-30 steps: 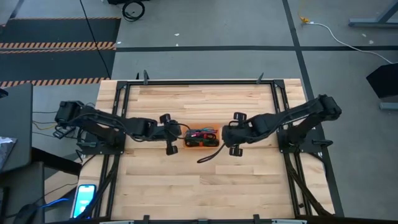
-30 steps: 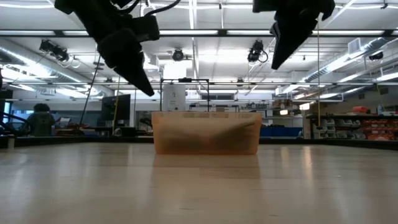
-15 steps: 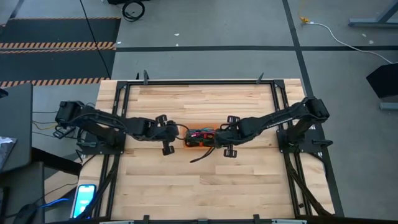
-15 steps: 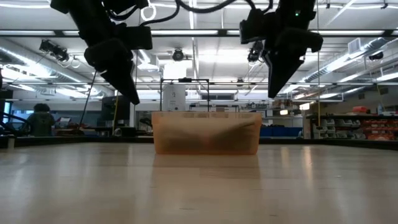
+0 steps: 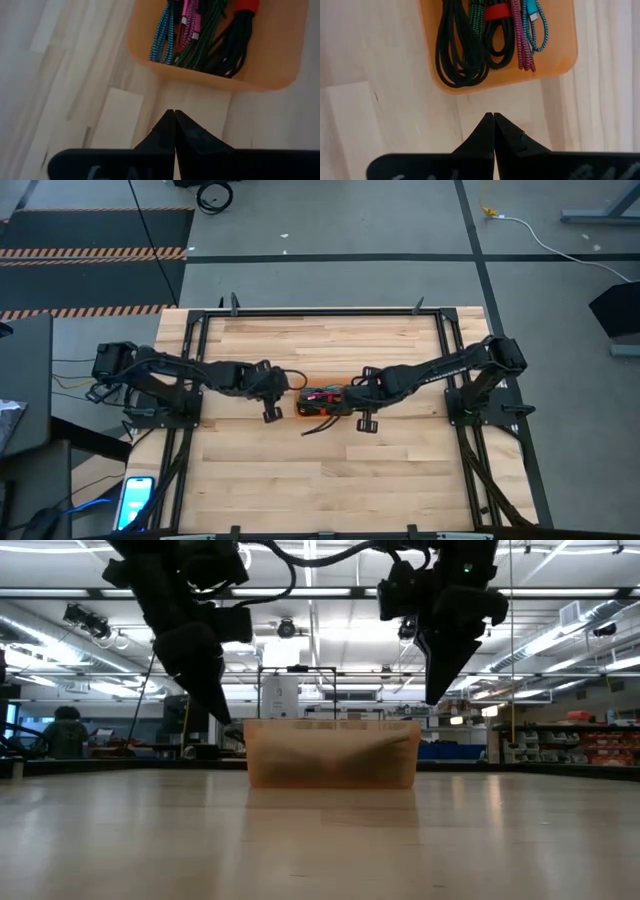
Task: Pick and place USB-C Cables
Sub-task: Move the orange bin to the middle of the table, then return to Home Position
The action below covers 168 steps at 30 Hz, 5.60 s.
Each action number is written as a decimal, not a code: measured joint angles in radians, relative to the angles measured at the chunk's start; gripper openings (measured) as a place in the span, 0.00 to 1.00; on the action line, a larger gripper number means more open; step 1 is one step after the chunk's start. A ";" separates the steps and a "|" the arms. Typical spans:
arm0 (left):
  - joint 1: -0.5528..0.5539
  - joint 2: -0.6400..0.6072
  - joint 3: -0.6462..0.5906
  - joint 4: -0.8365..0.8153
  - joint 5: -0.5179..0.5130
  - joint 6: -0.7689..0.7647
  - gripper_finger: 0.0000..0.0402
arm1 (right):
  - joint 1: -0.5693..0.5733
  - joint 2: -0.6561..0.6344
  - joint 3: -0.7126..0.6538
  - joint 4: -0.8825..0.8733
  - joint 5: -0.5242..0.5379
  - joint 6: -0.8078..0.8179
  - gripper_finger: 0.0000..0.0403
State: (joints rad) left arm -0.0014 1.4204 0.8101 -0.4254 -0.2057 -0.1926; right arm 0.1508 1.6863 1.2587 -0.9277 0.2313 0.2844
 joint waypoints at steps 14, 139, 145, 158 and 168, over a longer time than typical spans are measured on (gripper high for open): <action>0.103 0.030 0.000 -0.007 0.151 0.106 0.00 | -0.113 0.000 0.000 0.001 -0.128 -0.093 0.00; 0.018 -0.983 -0.706 0.769 0.124 0.134 0.01 | -0.070 -1.377 -1.180 1.148 -0.127 -0.181 0.00; 0.076 -0.983 -0.706 0.765 0.245 0.100 0.01 | -0.140 -1.377 -1.192 1.151 -0.273 -0.135 0.00; 0.055 -1.056 -0.711 0.691 0.132 0.041 0.01 | -0.105 -1.414 -1.192 1.116 -0.180 -0.145 0.00; -0.049 -1.179 -0.801 0.689 -0.039 0.049 0.01 | -0.052 -1.427 -1.192 1.032 -0.082 -0.127 0.00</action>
State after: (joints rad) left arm -0.0503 0.2414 0.0086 0.2633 -0.2445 -0.1441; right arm 0.0989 0.2592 0.0668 0.1038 0.1490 0.1574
